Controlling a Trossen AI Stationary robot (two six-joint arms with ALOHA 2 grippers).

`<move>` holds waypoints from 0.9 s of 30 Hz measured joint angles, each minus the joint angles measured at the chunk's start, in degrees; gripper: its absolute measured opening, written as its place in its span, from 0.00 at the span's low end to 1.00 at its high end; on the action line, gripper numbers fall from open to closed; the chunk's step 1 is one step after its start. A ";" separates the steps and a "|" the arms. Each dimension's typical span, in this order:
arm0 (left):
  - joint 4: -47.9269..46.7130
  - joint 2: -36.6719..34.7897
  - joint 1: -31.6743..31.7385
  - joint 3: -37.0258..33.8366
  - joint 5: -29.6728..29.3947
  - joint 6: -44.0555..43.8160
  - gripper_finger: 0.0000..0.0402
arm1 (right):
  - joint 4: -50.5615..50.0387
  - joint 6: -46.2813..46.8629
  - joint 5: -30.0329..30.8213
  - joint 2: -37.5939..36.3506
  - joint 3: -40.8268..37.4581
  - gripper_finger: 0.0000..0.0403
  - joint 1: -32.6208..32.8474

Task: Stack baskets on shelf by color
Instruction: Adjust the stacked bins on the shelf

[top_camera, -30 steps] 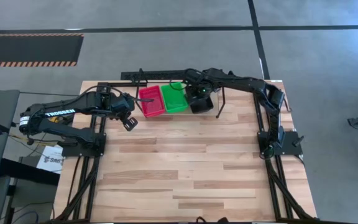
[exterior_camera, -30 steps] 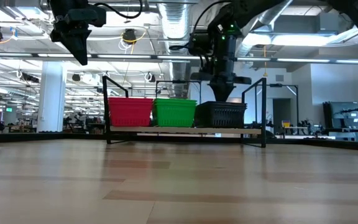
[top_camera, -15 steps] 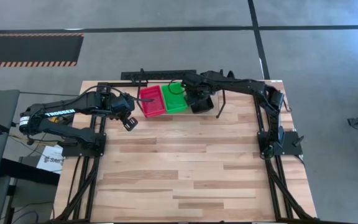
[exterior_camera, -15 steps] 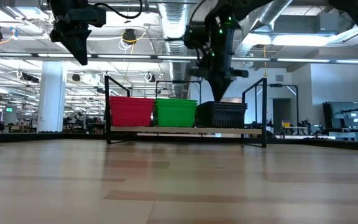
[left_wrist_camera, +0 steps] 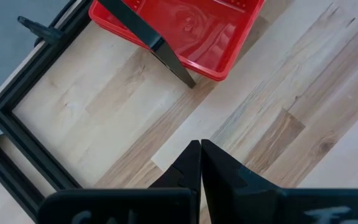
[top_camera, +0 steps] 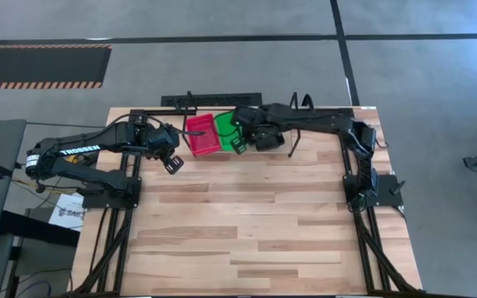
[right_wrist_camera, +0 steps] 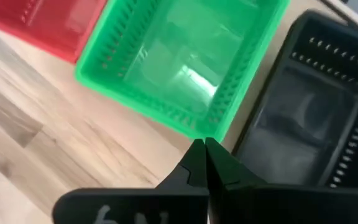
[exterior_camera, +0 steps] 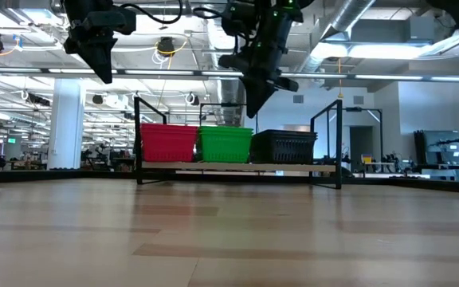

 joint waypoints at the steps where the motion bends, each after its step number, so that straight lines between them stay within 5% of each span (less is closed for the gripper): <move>1: 0.01 0.00 0.01 0.00 -0.01 0.00 0.00 | -0.51 0.02 -0.08 0.04 0.00 0.00 0.26; 19: 0.21 0.02 0.01 0.00 0.00 -1.05 0.00 | -5.56 -0.44 -0.70 6.91 -0.02 0.00 4.45; 27: 0.21 0.01 0.00 0.00 0.29 -1.07 0.00 | -6.67 -3.48 3.66 6.55 0.07 0.00 2.20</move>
